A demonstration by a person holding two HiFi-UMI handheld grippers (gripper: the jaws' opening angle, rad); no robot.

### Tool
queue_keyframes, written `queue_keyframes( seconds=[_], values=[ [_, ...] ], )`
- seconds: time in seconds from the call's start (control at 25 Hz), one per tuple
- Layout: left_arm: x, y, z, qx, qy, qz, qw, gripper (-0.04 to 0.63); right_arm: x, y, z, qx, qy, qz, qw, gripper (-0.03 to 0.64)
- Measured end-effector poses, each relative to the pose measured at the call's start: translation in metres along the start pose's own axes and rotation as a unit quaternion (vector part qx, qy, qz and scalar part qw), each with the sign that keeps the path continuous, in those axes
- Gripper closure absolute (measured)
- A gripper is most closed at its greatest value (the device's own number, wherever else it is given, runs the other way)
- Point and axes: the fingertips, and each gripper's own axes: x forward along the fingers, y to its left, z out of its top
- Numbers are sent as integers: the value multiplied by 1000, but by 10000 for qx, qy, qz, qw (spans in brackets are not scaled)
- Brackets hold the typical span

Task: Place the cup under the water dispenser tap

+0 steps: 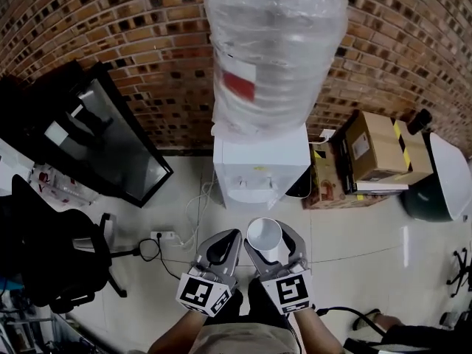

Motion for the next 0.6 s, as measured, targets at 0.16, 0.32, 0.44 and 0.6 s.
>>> queue_keyframes(
  seconds=[0.16, 0.32, 0.44, 0.6],
  values=[
    [14, 7, -10, 10, 52, 165, 9999, 603, 17, -10, -19, 8, 70, 109, 9999, 295],
    [24, 18, -27, 48, 58, 169, 9998, 603, 42, -11, -40, -84, 110, 104, 9999, 295],
    [29, 29, -45, 25, 61, 209, 9998, 603, 58, -13, -54, -46, 101, -6, 9999, 295],
    [35, 49, -71, -91, 54, 338, 9994, 603, 78, -18, -75, -42, 90, -189, 9998, 295]
  ],
)
